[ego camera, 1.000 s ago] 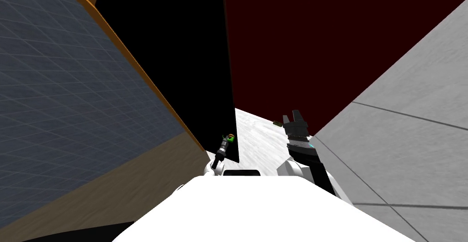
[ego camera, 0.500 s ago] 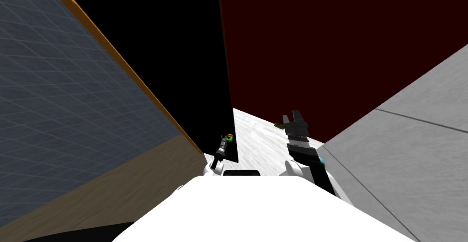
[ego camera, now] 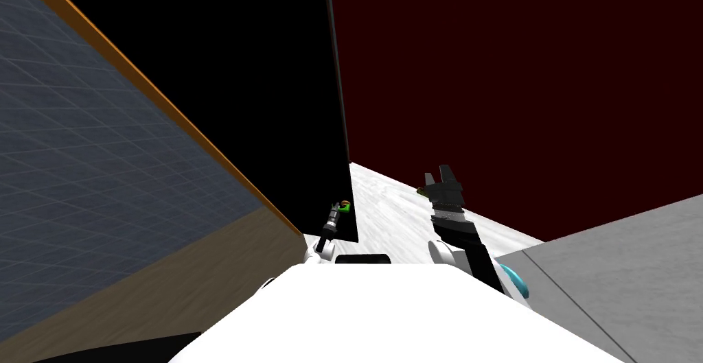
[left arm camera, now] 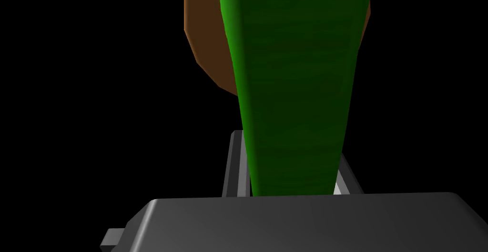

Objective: Push the door open

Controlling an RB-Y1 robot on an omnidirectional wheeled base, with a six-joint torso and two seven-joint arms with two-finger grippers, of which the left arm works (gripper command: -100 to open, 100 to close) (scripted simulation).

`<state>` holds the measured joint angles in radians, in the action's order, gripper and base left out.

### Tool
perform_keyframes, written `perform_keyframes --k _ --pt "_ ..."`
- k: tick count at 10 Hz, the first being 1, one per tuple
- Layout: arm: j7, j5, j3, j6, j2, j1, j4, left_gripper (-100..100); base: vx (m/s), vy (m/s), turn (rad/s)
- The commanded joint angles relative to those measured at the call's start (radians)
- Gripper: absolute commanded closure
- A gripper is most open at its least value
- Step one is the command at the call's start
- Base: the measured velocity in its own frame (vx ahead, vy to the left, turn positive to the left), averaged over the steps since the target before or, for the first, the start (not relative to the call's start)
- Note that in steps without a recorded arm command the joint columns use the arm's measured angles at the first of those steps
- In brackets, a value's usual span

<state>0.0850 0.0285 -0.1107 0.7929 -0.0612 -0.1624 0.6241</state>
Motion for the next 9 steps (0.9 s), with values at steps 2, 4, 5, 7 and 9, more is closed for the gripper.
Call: perform_keyframes --k 2,4,5,7,9 --pt "-0.02 -0.017 0.038 -0.001 -0.014 0.006 0.015 100 0.208 -0.065 0.114" --pt "-0.03 -0.025 0.055 -0.001 -0.013 0.005 0.014 100 0.165 -0.088 0.082" --pt "-0.034 -0.028 0.061 -0.002 -0.013 0.005 0.014 100 0.138 -0.096 0.096" --pt "-0.041 -0.034 0.073 -0.002 -0.011 0.005 0.008 100 0.13 -0.083 0.068" --pt "-0.041 -0.034 0.073 -0.002 -0.011 0.005 0.013 100 0.02 0.006 -0.002"
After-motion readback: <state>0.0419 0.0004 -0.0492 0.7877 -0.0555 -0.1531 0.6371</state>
